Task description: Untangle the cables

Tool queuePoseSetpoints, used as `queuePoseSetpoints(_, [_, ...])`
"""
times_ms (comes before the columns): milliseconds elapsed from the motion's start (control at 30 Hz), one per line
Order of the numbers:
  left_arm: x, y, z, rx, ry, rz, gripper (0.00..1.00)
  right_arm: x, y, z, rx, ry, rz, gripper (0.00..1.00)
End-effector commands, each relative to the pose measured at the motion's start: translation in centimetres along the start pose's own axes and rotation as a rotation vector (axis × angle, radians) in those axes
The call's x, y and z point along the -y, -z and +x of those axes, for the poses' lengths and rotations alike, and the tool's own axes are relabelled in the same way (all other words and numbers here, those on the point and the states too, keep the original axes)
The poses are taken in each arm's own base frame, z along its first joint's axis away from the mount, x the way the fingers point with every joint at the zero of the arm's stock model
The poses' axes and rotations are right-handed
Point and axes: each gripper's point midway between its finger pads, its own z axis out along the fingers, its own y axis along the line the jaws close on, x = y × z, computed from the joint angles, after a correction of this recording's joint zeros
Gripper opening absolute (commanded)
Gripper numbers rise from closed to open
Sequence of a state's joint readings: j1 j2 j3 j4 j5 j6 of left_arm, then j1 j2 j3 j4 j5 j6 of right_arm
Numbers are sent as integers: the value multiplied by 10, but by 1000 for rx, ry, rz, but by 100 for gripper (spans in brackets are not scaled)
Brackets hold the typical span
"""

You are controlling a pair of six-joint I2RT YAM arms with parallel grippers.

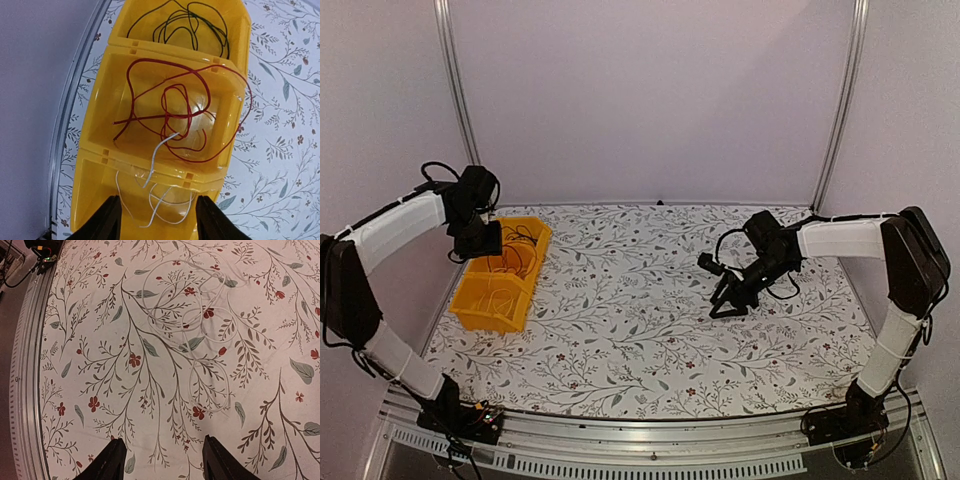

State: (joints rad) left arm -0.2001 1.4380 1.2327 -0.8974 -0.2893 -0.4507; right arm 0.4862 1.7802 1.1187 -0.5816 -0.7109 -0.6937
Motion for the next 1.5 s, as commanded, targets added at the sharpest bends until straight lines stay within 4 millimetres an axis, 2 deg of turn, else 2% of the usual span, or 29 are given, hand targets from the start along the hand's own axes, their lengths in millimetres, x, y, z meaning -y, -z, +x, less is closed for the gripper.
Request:
queuePoseSetpoints(0, [6,-38,-4,-93,-105,-27,52,-1,-4,5,-25,0,-2,56])
queuePoseSetpoints(167, [6,-66,10,-193,-140,-46,36,1,-3,8,-35,1,13,56])
queuePoseSetpoints(467, [-6,-89,21,-225,-107,-85,33,3,-7,12,-48,-11,7,56])
queuePoseSetpoints(633, [-14,-104,33,-264,-80,-78,25,4,-9,15,-58,-15,10,56])
queuePoseSetpoints(867, [-15,-116,50,-304,-43,-10,0,5,-10,18,-68,-19,15,55])
queuePoseSetpoints(900, [-14,-115,51,-304,-42,-1,0,6,-10,18,-68,-18,17,55])
queuePoseSetpoints(1033, [-15,-102,38,-252,-26,2,0,5,-11,19,-73,-18,15,55])
queuePoseSetpoints(1233, [-20,-47,12,-156,8,14,0,5,-12,21,-76,-19,11,55])
queuePoseSetpoints(1300, [-26,-30,12,-143,17,4,0,5,-13,22,-78,-19,10,55])
queuePoseSetpoints(1467, [-42,-4,34,-151,44,-21,0,4,-15,22,-85,-13,6,54])
